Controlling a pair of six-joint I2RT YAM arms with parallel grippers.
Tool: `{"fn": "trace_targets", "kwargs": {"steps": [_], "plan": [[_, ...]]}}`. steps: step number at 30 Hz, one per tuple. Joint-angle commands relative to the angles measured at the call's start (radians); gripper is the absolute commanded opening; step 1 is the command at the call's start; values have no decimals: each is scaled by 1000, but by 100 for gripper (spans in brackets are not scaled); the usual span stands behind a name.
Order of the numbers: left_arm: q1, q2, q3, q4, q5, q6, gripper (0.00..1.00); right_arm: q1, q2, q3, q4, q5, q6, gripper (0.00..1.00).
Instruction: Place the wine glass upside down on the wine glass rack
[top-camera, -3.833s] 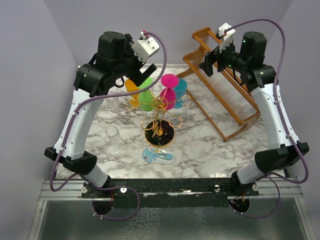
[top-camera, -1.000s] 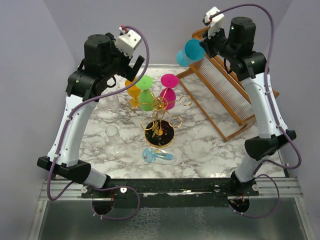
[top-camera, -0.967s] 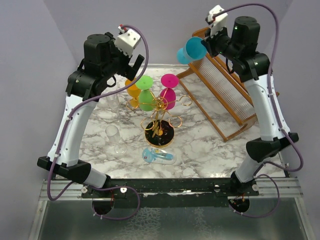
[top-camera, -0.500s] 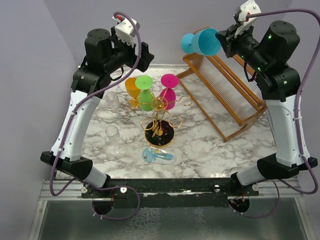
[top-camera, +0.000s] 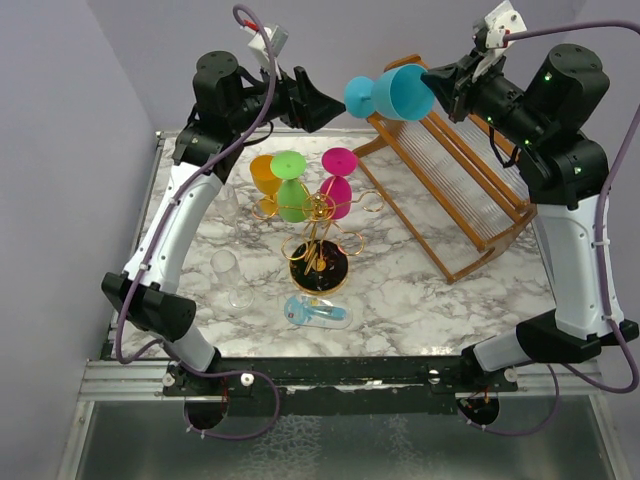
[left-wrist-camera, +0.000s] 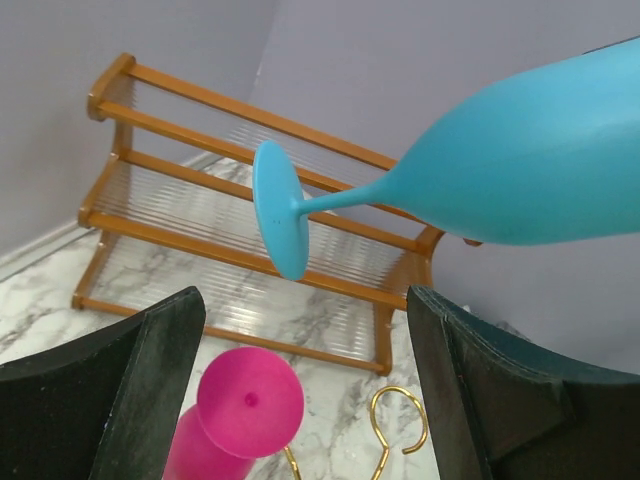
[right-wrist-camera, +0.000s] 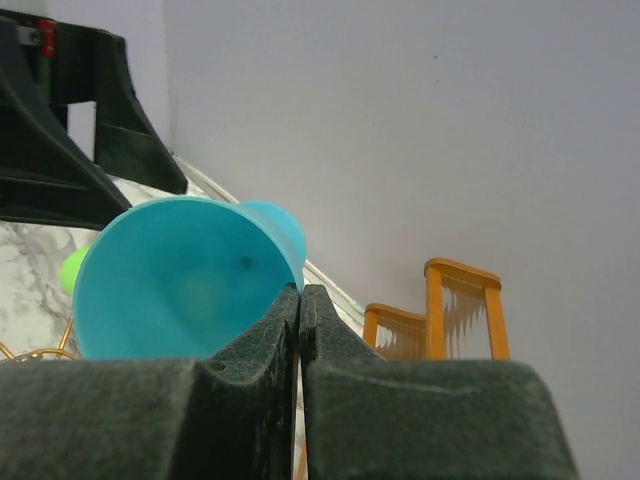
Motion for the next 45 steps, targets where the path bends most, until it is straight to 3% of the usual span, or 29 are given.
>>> {"fn": "trace_targets", "kwargs": {"steps": [1, 7, 15, 29, 32, 36, 45], "plan": [[6, 25, -13, 119, 112, -135, 83, -4, -31, 12, 8, -89, 30, 1], [6, 37, -42, 154, 138, -183, 71, -5, -31, 15, 4, -140, 41, 1], [6, 45, -66, 200, 181, -226, 42, -7, -31, 17, 4, -162, 46, 1], [7, 52, -76, 220, 202, -257, 11, -8, -31, 10, 5, -182, 46, 1], [7, 52, -81, 241, 210, -273, 0, -9, -31, 6, 6, -182, 43, 1], [10, 45, -87, 260, 214, -279, 0, -8, -36, -9, 6, -181, 30, 2], [75, 7, -76, 222, 160, -222, 0, -8, -64, -46, -7, -140, -12, 35]]}}
